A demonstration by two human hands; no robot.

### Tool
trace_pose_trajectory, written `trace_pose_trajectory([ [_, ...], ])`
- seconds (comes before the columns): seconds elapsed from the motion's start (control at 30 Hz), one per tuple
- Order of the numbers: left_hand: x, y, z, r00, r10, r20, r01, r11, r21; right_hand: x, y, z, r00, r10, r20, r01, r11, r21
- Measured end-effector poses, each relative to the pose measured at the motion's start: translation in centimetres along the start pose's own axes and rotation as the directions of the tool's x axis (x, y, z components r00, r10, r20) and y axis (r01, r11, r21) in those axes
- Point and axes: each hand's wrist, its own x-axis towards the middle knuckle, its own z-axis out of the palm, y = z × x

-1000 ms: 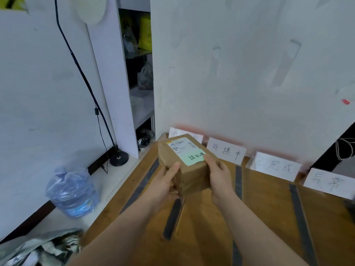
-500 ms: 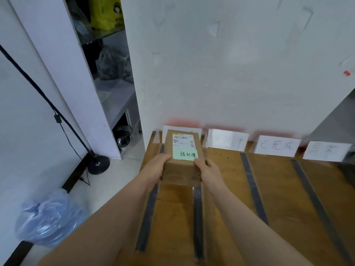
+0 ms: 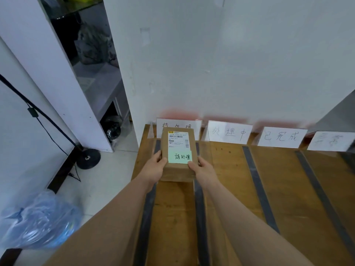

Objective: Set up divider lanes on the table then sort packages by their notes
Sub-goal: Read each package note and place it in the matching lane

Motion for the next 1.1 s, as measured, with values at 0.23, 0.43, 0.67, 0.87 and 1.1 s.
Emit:
trace_pose_trajectory([
  [0.23,1.9,-1.3,0.0,1.000,0.002,-0.004,-0.002,1.000,-0.009,1.6,0.6,0.4,1.000,-0.013,0.010,0.013,1.000,-0.002],
  [0.43,3.4,-1.6,0.3,1.000,0.021,0.016,-0.021,0.999,0.024,2.6,1.1,0.5,1.000,-0.030,-0.007,0.030,0.999,-0.015],
  [0.67,4.3,-2.6,0.3,1.000,0.015,0.005,-0.015,0.996,0.093,3.0,1.9,1.0,1.000,-0.007,-0.020,0.005,0.998,-0.068],
  [0.87,3.8,-2.0,1.0,0.996,0.021,-0.090,-0.003,0.980,0.199,2.6,1.3,1.2,0.999,-0.021,-0.050,0.014,0.991,-0.136],
  [1.1,0.5,1.3,0.2,0.953,0.294,-0.073,-0.237,0.874,0.425,-1.5,-2.9,-0.8,0.982,-0.182,-0.045,0.148,0.899,-0.411],
])
